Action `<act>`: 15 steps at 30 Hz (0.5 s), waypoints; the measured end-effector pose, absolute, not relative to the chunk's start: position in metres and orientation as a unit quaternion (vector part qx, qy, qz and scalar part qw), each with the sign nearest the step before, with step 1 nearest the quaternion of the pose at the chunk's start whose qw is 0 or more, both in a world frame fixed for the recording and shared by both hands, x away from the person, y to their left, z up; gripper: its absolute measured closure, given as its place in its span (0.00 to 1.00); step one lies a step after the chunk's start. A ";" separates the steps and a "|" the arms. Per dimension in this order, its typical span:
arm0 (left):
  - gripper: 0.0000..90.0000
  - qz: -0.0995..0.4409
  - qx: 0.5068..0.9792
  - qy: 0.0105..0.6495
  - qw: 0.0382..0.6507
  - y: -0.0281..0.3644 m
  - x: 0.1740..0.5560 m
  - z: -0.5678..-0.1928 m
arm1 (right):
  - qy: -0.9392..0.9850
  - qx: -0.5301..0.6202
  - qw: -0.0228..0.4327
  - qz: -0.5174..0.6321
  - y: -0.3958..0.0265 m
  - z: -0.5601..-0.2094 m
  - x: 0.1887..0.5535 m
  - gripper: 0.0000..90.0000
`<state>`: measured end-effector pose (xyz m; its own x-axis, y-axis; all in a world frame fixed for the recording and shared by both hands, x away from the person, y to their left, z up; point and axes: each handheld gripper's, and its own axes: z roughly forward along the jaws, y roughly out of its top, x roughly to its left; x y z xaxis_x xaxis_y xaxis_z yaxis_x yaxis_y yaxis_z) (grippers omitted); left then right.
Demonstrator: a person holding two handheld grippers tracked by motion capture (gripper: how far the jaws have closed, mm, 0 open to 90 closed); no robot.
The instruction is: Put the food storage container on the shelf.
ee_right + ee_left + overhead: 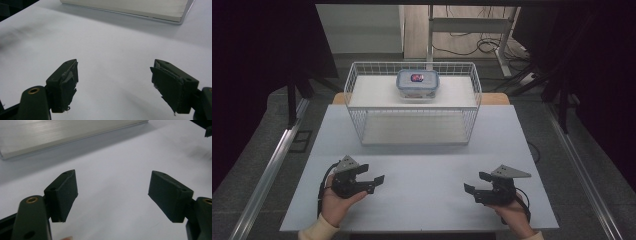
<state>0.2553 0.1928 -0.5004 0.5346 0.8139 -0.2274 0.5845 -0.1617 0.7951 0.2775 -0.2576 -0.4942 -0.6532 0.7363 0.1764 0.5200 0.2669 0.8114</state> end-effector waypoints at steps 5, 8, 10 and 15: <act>0.25 0.130 0.752 0.469 0.445 0.195 0.256 -0.505 | 0.785 0.399 0.125 0.457 -0.258 -0.495 0.279 0.23; 0.25 0.129 0.754 0.468 0.441 0.195 0.257 -0.507 | 0.792 0.400 0.111 0.449 -0.257 -0.499 0.281 0.23; 0.25 0.131 0.756 0.467 0.440 0.195 0.257 -0.507 | 0.793 0.399 0.113 0.446 -0.256 -0.500 0.281 0.23; 0.24 0.132 0.756 0.467 0.439 0.196 0.257 -0.508 | 0.794 0.395 0.122 0.446 -0.256 -0.500 0.280 0.23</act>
